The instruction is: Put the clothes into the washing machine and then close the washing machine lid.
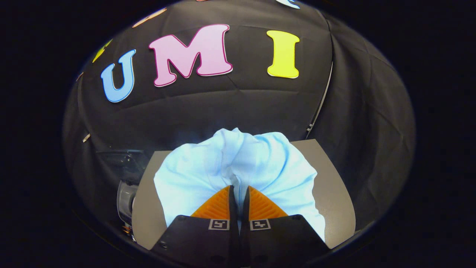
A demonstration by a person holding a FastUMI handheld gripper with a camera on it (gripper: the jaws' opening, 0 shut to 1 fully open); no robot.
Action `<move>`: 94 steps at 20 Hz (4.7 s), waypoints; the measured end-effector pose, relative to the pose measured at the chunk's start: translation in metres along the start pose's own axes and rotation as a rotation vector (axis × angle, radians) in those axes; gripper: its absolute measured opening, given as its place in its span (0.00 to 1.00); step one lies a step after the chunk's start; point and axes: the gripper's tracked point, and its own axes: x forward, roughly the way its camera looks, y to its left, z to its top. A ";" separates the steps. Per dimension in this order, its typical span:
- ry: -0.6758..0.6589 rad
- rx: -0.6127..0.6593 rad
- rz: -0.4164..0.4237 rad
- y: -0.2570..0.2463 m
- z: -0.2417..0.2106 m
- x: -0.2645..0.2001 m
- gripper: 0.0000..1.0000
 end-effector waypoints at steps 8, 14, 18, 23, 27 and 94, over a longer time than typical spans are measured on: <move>-0.233 -0.034 0.104 0.054 0.060 -0.106 0.05; -0.413 -0.083 0.218 0.131 0.106 -0.179 0.05; -0.478 -0.153 0.331 0.203 0.123 -0.207 0.05; -0.439 -0.226 0.487 0.293 0.111 -0.199 0.05; -0.388 -0.302 0.600 0.356 0.078 -0.171 0.05; -0.345 -0.191 0.459 0.389 0.003 0.092 1.00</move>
